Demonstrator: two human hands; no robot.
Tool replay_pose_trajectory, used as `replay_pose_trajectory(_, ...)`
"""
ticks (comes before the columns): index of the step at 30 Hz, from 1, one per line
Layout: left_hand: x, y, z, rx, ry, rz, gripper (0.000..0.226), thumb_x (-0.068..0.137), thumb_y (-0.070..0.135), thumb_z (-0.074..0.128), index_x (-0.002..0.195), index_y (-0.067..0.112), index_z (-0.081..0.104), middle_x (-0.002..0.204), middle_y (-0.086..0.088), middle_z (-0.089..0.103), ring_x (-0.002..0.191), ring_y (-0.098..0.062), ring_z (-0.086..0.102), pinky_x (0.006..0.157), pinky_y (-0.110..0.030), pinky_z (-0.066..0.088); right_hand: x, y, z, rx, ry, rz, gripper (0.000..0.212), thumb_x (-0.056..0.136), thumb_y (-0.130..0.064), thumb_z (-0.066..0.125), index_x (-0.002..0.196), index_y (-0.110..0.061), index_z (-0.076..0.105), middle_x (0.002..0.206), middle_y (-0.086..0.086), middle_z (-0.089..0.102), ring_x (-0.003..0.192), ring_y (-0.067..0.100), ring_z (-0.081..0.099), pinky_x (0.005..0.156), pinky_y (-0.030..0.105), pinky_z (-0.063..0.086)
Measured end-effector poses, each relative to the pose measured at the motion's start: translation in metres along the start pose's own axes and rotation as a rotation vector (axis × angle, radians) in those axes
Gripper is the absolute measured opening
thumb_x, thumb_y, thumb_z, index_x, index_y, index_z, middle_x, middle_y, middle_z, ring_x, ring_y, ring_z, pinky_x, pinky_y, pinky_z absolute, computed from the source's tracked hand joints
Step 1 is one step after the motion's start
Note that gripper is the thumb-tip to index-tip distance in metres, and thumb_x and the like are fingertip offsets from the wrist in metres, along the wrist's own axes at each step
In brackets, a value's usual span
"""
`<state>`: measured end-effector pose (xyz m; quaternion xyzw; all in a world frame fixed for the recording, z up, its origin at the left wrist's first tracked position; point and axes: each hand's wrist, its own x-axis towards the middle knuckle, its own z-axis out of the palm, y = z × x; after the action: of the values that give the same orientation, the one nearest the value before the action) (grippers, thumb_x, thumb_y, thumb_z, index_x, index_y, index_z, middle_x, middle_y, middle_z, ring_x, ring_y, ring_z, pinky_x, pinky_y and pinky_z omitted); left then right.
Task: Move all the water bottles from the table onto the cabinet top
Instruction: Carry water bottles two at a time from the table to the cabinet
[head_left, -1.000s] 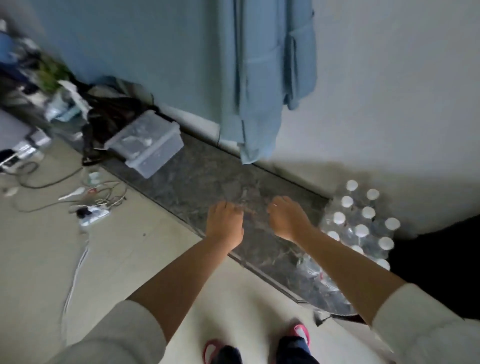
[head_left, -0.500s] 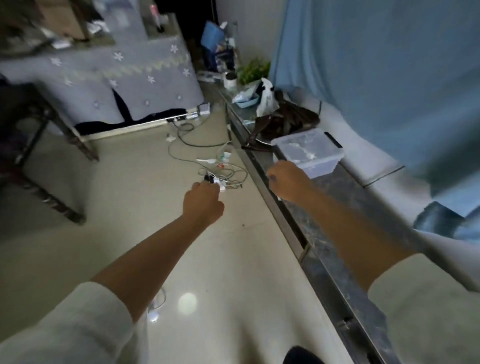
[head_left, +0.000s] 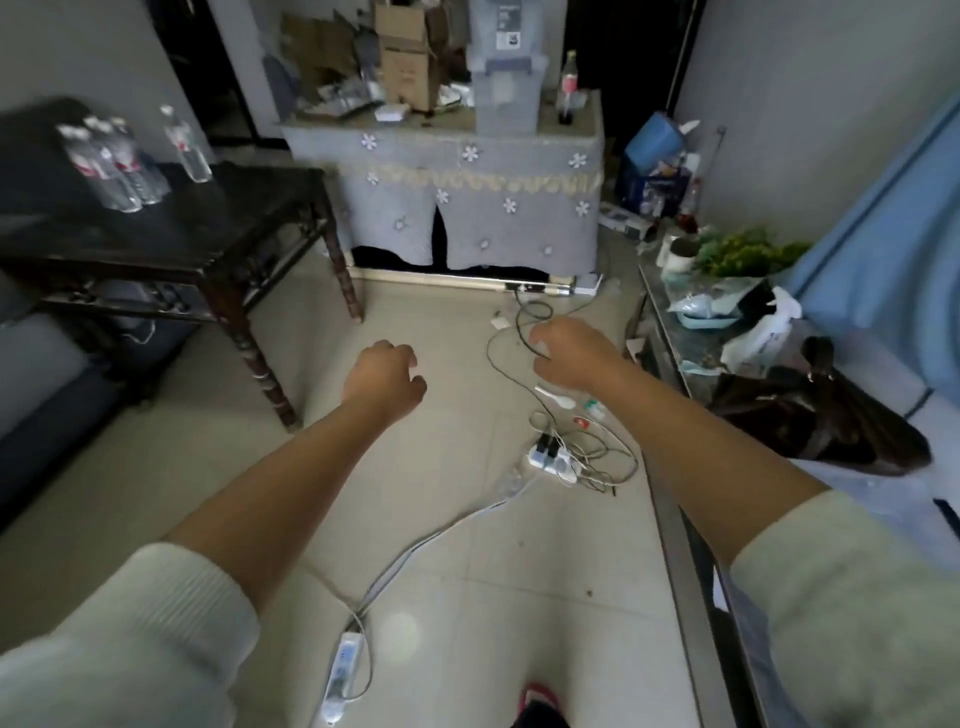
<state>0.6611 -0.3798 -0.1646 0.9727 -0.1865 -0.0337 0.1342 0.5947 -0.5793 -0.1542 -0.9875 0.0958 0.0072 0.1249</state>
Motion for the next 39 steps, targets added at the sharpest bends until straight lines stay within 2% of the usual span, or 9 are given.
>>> replay_pose_trajectory(6,0.110,-0.034,-0.043,-0.035,0.099,-0.150,0.040,0.090,0.019,0.051,0.129,0.008,0.050,0.130,-0.017,0.052,0.122,-0.032,0.048,0.098,-0.035,0.043,0.147,-0.041,-0.020,0.011,-0.008,-0.190,0.039,0.091,-0.016,0.050,0.130,-0.012,0.051,0.134,0.014,0.047,0.126,0.029,0.044,0.100,0.035,0.041)
replay_pose_trajectory(13,0.210,-0.112,-0.078,-0.005,0.133,-0.272,0.040,0.089,0.019,0.054,0.127,0.005,0.052,0.130,-0.020,0.050,0.120,-0.035,0.049,0.097,-0.035,0.044,0.285,-0.112,-0.007,0.032,-0.049,-0.351,0.036,0.090,-0.016,0.052,0.126,-0.012,0.056,0.132,0.014,0.049,0.123,0.031,0.047,0.100,0.034,0.042)
replay_pose_trajectory(20,0.317,-0.214,-0.128,0.017,0.159,-0.353,0.040,0.087,0.017,0.053,0.126,0.006,0.052,0.126,-0.020,0.050,0.120,-0.036,0.048,0.099,-0.039,0.043,0.431,-0.198,-0.010,0.016,-0.030,-0.406,0.031,0.089,-0.014,0.052,0.117,-0.005,0.059,0.125,0.018,0.051,0.115,0.035,0.052,0.096,0.043,0.047)
replay_pose_trajectory(25,0.387,-0.274,-0.151,0.006,0.169,-0.393,0.040,0.088,0.018,0.052,0.126,0.005,0.052,0.126,-0.021,0.049,0.120,-0.037,0.047,0.100,-0.039,0.043,0.523,-0.243,-0.003,0.041,-0.049,-0.446,0.031,0.089,-0.013,0.049,0.118,-0.007,0.060,0.124,0.017,0.054,0.105,0.035,0.059,0.091,0.039,0.050)
replay_pose_trajectory(29,0.446,-0.319,-0.155,-0.004,0.153,-0.421,0.040,0.088,0.018,0.053,0.126,0.006,0.052,0.127,-0.019,0.049,0.120,-0.035,0.047,0.099,-0.037,0.043,0.600,-0.269,0.008,0.028,-0.058,-0.458,0.034,0.090,-0.013,0.049,0.121,-0.008,0.059,0.125,0.018,0.053,0.114,0.036,0.053,0.094,0.037,0.046)
replay_pose_trajectory(39,0.643,-0.428,-0.191,0.017,0.174,-0.553,0.041,0.090,0.022,0.053,0.128,0.007,0.050,0.129,-0.019,0.048,0.122,-0.035,0.047,0.099,-0.039,0.042,0.834,-0.351,0.015,0.008,-0.099,-0.566,0.037,0.090,-0.020,0.052,0.126,-0.010,0.054,0.124,0.014,0.051,0.112,0.030,0.053,0.092,0.036,0.047)
